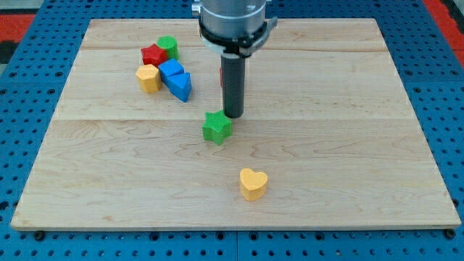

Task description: Drag the green star into the left side of the yellow heart

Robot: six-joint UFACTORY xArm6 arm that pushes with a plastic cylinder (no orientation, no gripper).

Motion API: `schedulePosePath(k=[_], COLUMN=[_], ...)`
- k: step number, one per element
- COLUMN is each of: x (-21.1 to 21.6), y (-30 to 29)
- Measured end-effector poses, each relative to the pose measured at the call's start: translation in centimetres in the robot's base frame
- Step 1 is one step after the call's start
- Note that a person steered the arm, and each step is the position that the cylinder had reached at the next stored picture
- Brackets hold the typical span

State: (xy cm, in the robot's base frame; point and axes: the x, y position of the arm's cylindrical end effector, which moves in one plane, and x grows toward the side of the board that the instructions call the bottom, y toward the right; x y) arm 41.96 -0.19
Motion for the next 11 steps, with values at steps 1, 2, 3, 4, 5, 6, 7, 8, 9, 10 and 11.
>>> schedulePosePath(k=[1,2,3,4,5,6,7,8,9,10,11], x=[0.0,3.4,4.7,1.0,2.4,5.1,6.4,7.8,9.7,10.3,11.2], y=[-1.3,-0.2,-0.9,-1.0,-3.1,-4.6,-6.0,-6.4,-5.8,-5.6,-5.3])
